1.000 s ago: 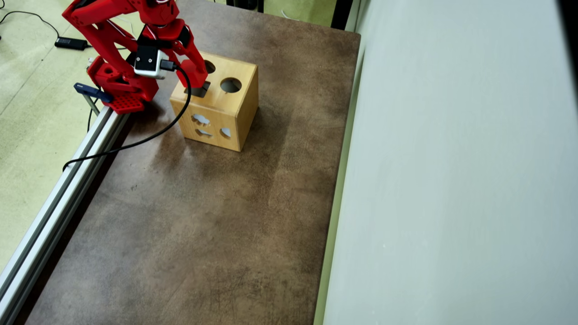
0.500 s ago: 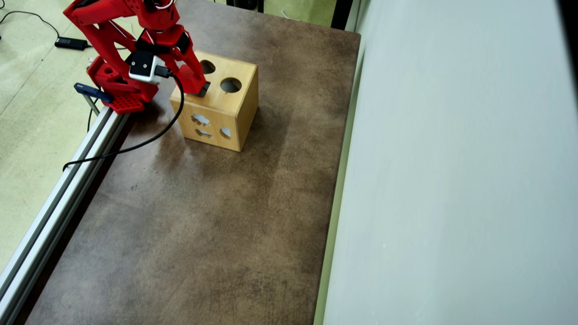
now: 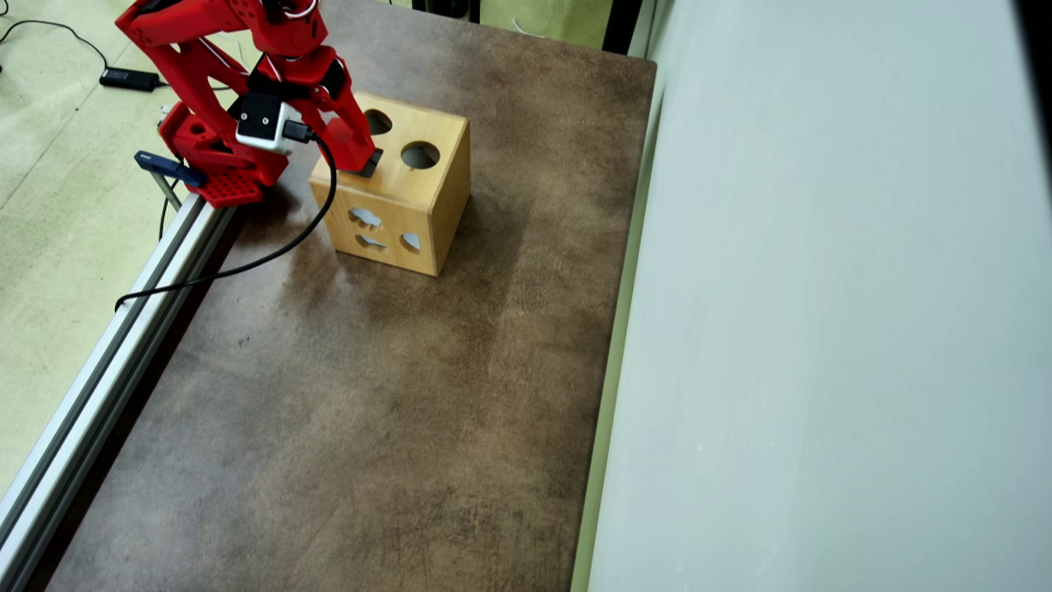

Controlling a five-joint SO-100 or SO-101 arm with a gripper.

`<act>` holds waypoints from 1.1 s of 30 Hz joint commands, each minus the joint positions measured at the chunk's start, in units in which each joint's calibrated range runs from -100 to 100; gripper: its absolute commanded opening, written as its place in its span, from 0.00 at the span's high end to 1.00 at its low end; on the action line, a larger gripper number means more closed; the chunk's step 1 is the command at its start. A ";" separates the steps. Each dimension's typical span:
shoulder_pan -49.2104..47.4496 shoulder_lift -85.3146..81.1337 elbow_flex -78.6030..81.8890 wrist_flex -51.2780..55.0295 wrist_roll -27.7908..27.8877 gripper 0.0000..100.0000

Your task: Pick and place the red cube on the square hole

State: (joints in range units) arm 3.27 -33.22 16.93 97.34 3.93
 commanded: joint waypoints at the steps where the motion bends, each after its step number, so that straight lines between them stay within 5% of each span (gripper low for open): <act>1: -1.12 -0.11 -0.29 -0.15 0.24 0.98; 33: -2.45 3.37 -0.38 -0.23 -0.20 0.98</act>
State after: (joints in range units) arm 0.75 -29.92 16.84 97.34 3.88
